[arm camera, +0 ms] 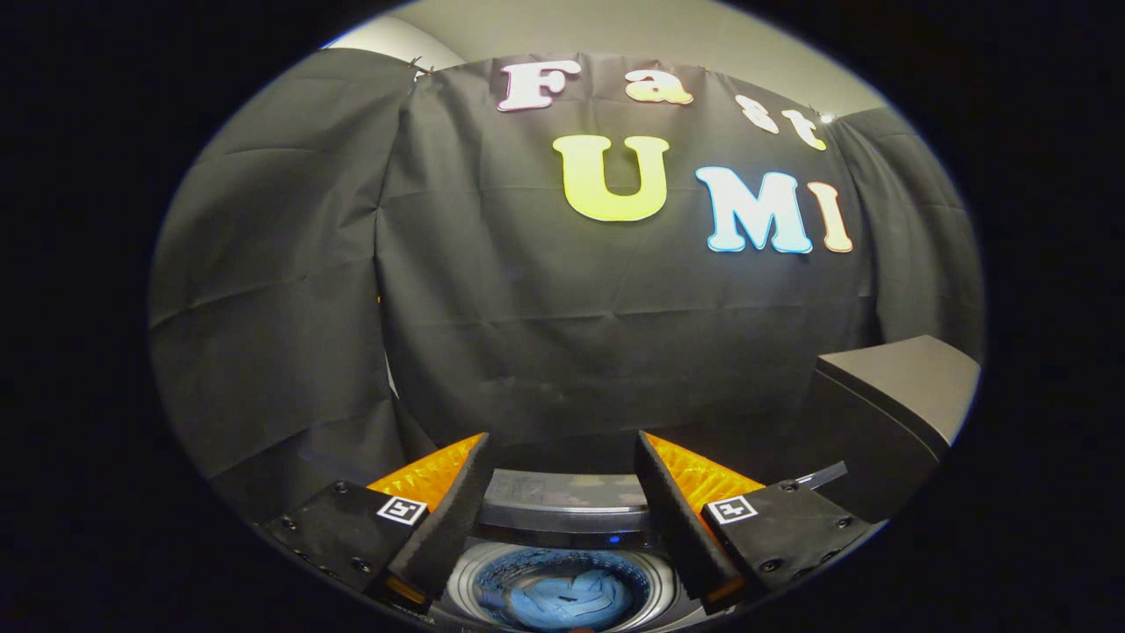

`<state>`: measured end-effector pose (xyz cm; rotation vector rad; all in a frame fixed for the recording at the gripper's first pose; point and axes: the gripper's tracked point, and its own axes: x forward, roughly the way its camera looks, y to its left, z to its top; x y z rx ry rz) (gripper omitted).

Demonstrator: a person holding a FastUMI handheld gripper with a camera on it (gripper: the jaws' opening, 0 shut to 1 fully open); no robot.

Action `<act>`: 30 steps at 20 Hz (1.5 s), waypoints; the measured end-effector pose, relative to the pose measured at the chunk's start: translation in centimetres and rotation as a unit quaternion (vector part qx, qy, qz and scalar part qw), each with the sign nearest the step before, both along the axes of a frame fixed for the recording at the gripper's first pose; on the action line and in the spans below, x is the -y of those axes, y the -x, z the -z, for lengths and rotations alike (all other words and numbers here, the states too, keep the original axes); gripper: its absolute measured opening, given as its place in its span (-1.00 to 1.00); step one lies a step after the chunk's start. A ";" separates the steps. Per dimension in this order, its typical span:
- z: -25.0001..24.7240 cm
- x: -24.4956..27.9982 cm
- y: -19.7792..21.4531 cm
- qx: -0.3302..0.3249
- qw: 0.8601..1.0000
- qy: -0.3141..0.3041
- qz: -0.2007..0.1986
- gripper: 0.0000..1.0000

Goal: Put the clothes into the washing machine and then close the washing machine lid.

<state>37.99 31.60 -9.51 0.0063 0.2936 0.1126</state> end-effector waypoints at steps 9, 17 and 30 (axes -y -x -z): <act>5.9 0.1 6.4 -0.050 0.998 0.017 -0.035 0.99; 2.0 3.3 9.0 -0.023 0.999 -0.001 -0.031 0.98; -7.9 14.5 17.1 0.031 0.999 -0.004 -0.012 0.98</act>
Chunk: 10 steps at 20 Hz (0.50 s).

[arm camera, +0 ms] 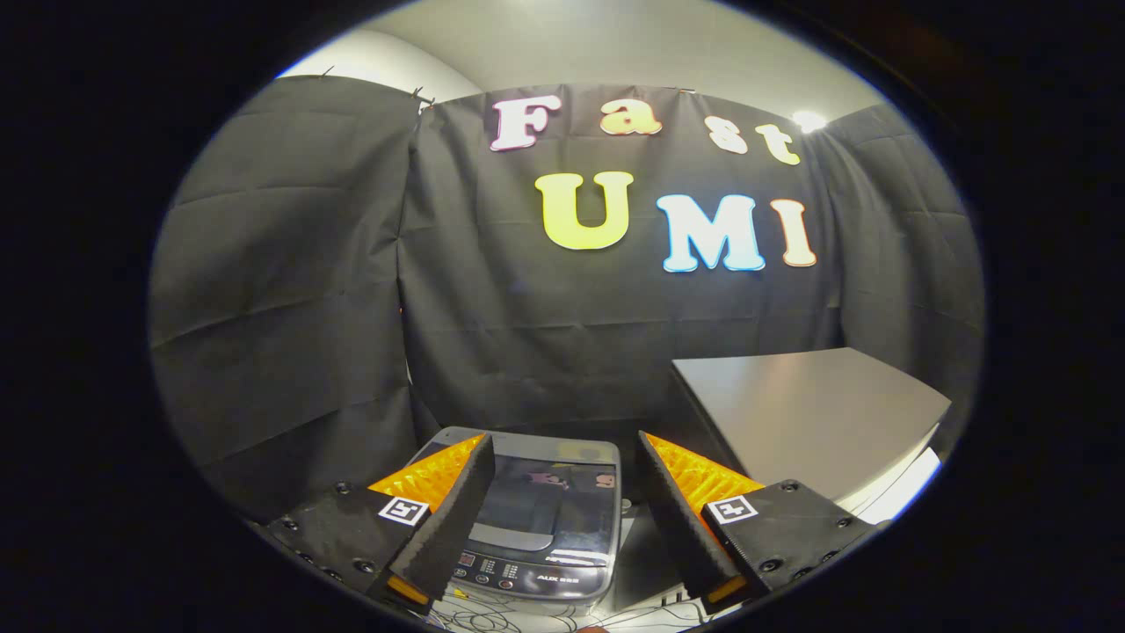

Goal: Put the clothes into the washing machine and then close the washing machine lid.

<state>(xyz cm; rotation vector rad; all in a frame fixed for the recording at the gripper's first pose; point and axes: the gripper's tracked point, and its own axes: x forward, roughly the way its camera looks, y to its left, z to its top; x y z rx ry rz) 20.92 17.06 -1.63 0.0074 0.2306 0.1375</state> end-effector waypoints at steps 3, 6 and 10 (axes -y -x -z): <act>-1.2 2.8 1.8 0.010 1.000 -0.008 0.016 0.98; -2.1 5.7 3.6 0.021 0.999 -0.009 0.034 0.98; -2.7 9.5 5.9 0.030 0.998 -0.011 0.057 0.98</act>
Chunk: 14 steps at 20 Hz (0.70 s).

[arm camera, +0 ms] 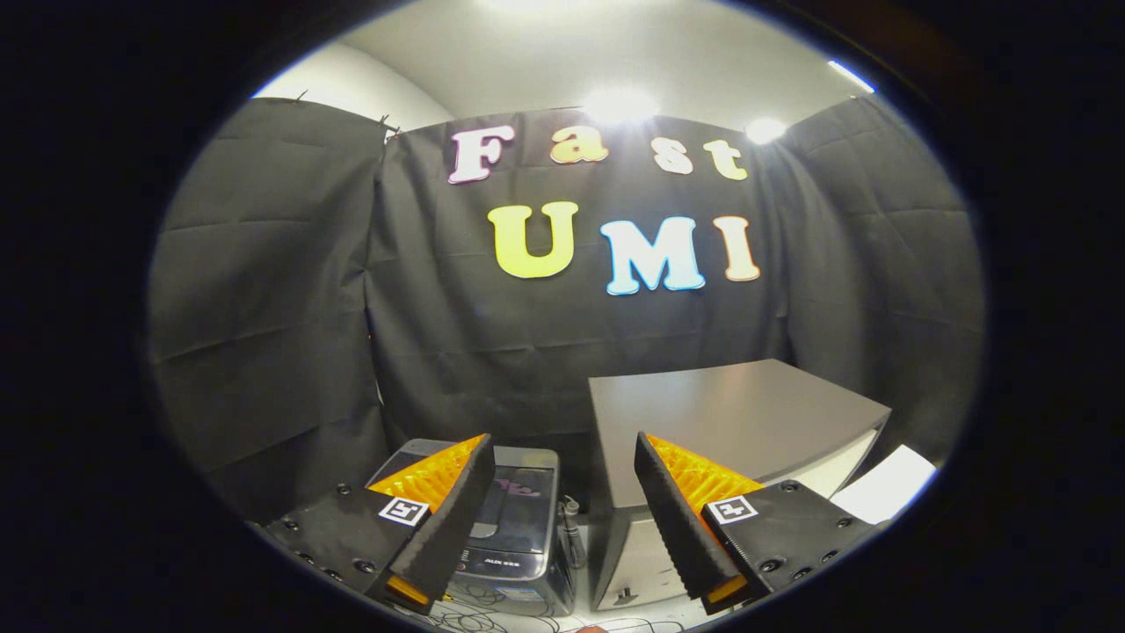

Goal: Put the clothes into the washing machine and then close the washing machine lid.

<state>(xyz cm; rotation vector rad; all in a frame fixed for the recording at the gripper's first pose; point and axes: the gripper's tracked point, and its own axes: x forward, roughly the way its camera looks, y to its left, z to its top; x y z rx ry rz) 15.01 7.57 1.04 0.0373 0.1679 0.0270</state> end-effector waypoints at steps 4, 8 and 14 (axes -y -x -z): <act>-0.5 3.4 2.1 0.006 1.000 0.004 0.021 0.98; -0.8 5.7 3.8 0.009 0.999 0.005 0.034 0.98; -1.2 7.0 4.6 0.016 0.999 0.002 0.038 0.98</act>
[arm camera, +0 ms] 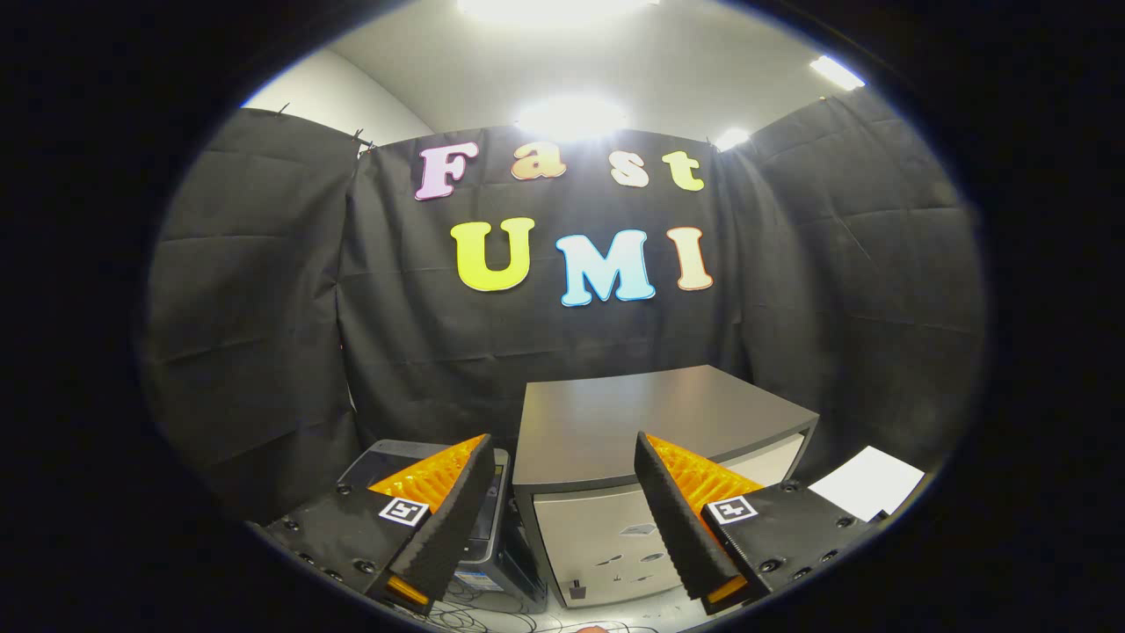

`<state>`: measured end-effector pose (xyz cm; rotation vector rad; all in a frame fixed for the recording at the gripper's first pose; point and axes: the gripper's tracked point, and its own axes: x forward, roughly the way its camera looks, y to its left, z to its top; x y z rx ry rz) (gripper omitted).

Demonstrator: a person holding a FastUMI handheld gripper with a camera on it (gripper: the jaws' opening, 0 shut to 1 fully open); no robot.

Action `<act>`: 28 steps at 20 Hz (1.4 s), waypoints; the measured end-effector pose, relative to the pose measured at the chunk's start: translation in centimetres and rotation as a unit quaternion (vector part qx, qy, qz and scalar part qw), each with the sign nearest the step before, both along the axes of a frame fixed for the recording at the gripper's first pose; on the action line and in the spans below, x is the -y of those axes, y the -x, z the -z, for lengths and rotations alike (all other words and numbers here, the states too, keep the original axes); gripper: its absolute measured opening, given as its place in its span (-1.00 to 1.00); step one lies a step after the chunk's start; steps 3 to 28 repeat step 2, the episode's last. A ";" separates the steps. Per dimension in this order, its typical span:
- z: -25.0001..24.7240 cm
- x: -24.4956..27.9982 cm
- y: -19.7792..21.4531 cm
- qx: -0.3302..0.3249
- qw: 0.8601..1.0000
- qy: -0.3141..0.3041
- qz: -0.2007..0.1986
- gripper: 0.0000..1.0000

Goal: Put the clothes into the washing machine and then close the washing machine lid.

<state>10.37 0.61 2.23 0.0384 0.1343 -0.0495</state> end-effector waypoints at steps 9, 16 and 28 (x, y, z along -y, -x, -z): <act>0.0 0.1 0.1 0.002 1.000 -0.002 -0.001 0.98; 0.0 0.1 0.1 0.002 1.000 -0.002 -0.001 0.98; 0.0 0.1 0.1 0.002 1.000 -0.002 -0.001 0.98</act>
